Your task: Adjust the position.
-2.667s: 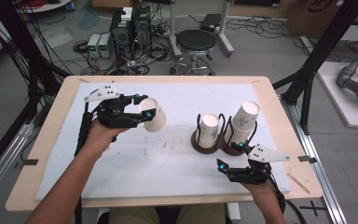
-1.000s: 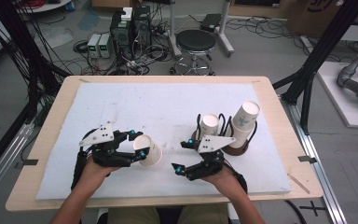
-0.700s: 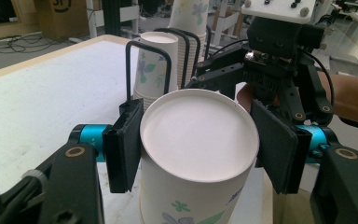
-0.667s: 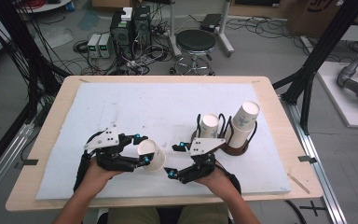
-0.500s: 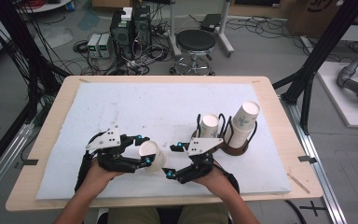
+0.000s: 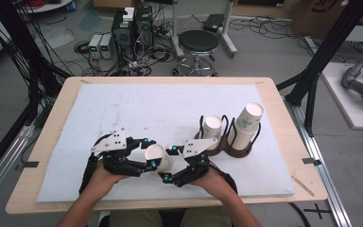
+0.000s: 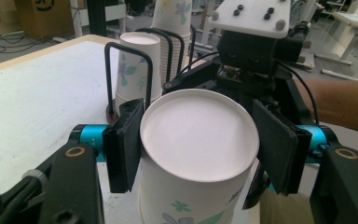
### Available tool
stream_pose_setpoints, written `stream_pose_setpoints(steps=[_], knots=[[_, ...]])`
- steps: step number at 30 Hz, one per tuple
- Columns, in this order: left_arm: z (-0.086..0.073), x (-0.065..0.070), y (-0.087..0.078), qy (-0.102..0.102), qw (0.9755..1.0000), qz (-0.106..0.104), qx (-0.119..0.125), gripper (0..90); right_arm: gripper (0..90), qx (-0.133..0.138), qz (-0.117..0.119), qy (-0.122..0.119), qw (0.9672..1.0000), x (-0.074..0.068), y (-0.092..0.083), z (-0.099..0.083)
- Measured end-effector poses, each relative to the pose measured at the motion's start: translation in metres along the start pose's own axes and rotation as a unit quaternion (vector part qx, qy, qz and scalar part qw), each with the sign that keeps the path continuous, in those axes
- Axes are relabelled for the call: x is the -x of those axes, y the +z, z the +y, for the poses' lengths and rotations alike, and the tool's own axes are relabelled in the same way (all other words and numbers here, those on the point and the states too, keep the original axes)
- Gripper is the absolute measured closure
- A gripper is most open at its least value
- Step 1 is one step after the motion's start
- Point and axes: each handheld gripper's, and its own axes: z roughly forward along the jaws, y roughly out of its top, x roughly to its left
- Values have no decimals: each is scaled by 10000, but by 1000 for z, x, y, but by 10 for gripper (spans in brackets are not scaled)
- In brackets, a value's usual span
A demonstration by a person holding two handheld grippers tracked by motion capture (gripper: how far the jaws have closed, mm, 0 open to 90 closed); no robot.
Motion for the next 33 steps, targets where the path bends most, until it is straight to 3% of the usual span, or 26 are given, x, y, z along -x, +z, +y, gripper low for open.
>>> stream_pose_setpoints(steps=[9,13,28,30,31,32,33], knots=[[1,-1,0,-40,9999,-79,98,375,206,101,111,-8,9999,6,8,1],[0,-1,0,-57,9999,-85,104,376,264,156,204,-90,9996,7,9,1],[-1,-3,-1,-117,9998,-156,26,367,353,-119,209,-365,9990,6,4,5],[-2,-4,-1,-135,9998,-124,47,324,355,-172,226,-394,9988,7,3,5],[-2,-4,-1,-135,9998,-124,47,244,355,-199,219,-397,9988,7,3,5],[-2,-3,-1,-261,9996,-54,51,166,355,-222,223,-385,9988,7,3,5],[-2,-5,-2,-290,9996,-53,39,149,355,-214,228,-377,9988,7,2,5]])
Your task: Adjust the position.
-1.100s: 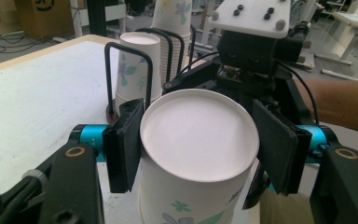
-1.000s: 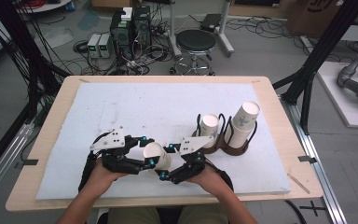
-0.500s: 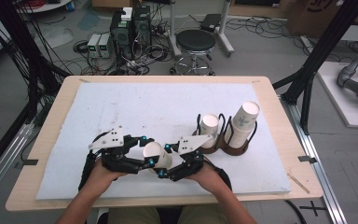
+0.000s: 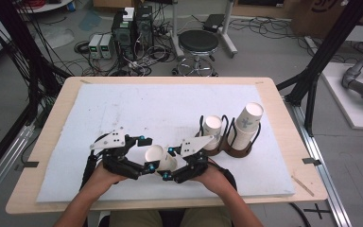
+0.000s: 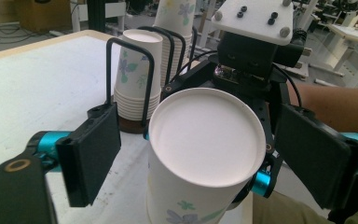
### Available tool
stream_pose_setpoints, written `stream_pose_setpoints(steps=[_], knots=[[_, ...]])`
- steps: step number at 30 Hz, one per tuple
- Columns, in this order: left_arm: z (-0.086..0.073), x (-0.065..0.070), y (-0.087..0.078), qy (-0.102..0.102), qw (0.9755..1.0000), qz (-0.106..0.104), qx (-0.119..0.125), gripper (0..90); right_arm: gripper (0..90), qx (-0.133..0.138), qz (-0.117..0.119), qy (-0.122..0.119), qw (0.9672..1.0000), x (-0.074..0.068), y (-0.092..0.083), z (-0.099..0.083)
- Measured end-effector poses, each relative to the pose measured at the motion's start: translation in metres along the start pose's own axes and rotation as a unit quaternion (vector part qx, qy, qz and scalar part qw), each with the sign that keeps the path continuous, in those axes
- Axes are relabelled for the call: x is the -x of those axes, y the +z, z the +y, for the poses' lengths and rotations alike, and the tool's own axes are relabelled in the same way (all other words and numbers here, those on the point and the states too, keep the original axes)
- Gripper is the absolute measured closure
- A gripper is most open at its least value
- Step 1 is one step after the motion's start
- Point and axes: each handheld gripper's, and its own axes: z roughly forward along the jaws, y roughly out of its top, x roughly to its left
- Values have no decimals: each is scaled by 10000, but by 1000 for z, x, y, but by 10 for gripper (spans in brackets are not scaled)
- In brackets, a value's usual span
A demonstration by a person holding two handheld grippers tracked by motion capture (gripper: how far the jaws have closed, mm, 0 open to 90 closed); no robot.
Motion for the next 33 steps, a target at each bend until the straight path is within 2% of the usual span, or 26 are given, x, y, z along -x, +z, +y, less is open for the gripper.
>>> stream_pose_setpoints(steps=[3,7,11,18,26,29,33], knots=[[1,-1,-2,50,10000,-32,-3,150,355,-32,-8,14,10000,0,-1,0],[4,-2,-6,105,9998,-39,-171,150,355,-142,-40,-47,9999,1,-2,0],[6,-4,-7,154,9991,-69,-384,150,355,-426,-73,-166,9989,3,-3,3],[9,-5,-8,210,9983,-107,-540,150,355,-561,-82,-267,9980,6,-7,9],[11,-6,-8,220,9973,-199,-673,150,355,-848,-113,-393,9956,9,-10,14],[12,-6,-7,258,9962,-266,-785,151,354,-1017,-61,-454,9938,10,-10,17],[13,-5,-5,296,9949,-317,-906,151,354,-1093,-27,-511,9927,10,-9,18]])
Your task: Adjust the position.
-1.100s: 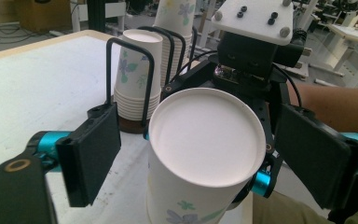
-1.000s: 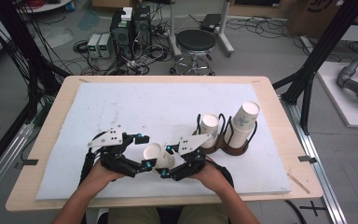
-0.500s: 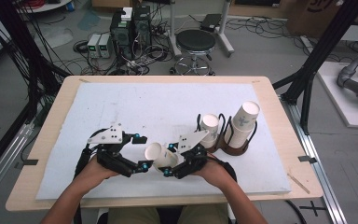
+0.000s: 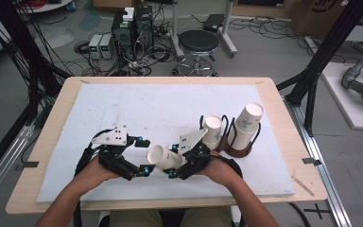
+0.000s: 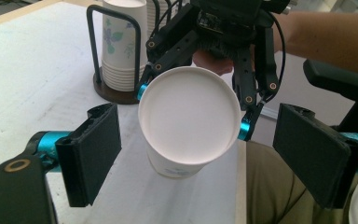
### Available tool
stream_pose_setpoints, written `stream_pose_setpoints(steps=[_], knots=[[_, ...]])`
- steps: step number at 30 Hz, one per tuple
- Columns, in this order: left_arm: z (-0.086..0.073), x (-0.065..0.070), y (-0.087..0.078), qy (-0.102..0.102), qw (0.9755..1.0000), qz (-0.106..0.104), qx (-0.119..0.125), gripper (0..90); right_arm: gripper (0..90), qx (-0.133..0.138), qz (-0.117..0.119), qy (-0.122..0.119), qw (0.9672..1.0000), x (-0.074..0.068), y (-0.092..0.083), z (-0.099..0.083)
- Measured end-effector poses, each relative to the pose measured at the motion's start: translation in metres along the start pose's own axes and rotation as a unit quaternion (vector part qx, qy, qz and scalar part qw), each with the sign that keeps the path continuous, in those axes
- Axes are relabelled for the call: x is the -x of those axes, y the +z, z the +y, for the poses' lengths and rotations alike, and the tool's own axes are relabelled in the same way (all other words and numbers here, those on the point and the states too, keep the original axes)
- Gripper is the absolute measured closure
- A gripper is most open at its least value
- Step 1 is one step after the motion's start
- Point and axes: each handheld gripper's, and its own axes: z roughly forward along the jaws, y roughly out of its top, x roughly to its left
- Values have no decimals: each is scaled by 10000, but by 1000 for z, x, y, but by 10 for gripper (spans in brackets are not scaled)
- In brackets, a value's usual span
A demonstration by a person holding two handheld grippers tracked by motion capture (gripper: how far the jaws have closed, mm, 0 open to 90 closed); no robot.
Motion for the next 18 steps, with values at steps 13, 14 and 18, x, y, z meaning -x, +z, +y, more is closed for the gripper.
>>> stream_pose_setpoints(steps=[13,14,18], knots=[[1,-1,6,79,9995,-61,-297,153,353,-606,133,-325,9975,-1,1,15],[1,-1,7,89,9993,-70,-343,153,353,-663,156,-350,9971,-1,2,17],[1,-1,9,93,9990,-93,-425,156,353,-896,176,-436,9949,-2,4,22]])
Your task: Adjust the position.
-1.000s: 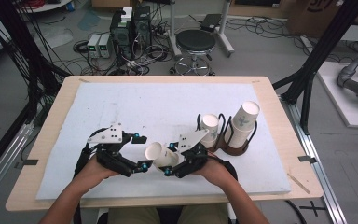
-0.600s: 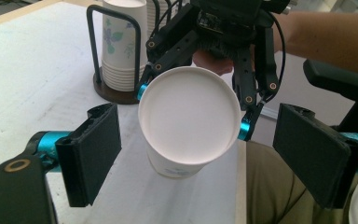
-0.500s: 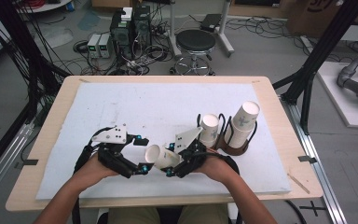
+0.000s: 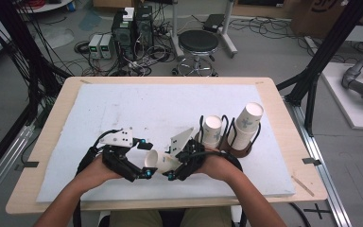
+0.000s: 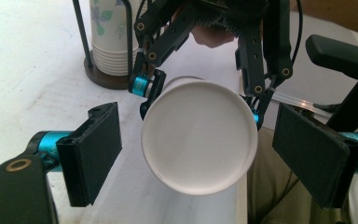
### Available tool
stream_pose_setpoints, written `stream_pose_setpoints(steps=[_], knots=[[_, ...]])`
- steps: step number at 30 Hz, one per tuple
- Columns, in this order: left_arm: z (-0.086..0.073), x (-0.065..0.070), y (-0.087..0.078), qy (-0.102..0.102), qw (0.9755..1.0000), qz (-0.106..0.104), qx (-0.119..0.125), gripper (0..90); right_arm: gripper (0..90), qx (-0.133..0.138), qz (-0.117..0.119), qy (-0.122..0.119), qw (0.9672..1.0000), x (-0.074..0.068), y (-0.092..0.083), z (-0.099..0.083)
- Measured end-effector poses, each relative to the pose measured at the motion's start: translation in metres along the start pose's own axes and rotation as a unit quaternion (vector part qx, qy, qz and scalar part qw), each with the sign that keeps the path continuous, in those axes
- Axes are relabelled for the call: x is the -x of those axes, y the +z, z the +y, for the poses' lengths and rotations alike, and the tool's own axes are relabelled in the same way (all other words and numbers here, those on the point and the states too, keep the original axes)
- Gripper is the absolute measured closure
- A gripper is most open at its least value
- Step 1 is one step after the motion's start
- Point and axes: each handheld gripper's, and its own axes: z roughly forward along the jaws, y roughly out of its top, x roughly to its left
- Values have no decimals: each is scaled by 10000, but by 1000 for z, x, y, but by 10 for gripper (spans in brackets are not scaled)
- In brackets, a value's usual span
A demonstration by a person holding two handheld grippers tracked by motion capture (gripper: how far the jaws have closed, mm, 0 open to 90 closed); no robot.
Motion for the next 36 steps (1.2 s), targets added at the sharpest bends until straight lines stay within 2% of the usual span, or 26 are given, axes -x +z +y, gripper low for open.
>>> stream_pose_setpoints(steps=[6,7,10,11,15,19,24,26,27,28,29,31,33,34,36], knots=[[-1,-1,5,24,9999,-53,-151,168,350,-130,67,-88,9999,-3,3,7],[-1,-1,5,31,9998,-87,-179,197,349,-176,84,-92,9998,-3,4,7],[-1,-1,8,42,9996,-120,-260,213,346,-232,91,-105,9996,-4,5,7],[-2,-2,9,22,9993,-203,-320,249,344,-241,112,-92,9996,-4,6,7],[-3,-2,11,34,9991,-194,-377,271,343,-270,144,-43,9995,-5,5,7],[-3,-2,13,31,9987,-287,-426,321,343,-304,164,-58,9994,-5,6,7],[-4,-2,13,128,9982,-300,-505,353,344,-359,222,-51,9991,-6,7,6],[-4,-2,13,229,9977,-293,-564,359,343,-382,225,-61,9990,-6,7,6],[-4,-2,13,242,9979,-284,-527,365,331,-380,223,-72,9990,-5,7,6],[-5,-2,12,232,9981,-296,-491,369,314,-331,208,-64,9992,-6,7,5],[-5,-2,12,241,9981,-301,-489,371,219,-182,182,109,9996,-6,5,4],[-7,-2,10,234,9984,-288,-417,372,200,-120,153,196,9996,-5,4,3],[-9,-2,8,221,9989,-273,-315,372,200,130,125,319,9993,-5,-1,1],[-9,-3,7,198,9992,-270,-238,372,200,390,129,412,9983,-5,-6,-2],[-11,-4,5,154,9994,-269,-132,371,200,492,104,432,9978,-4,-8,-3]])
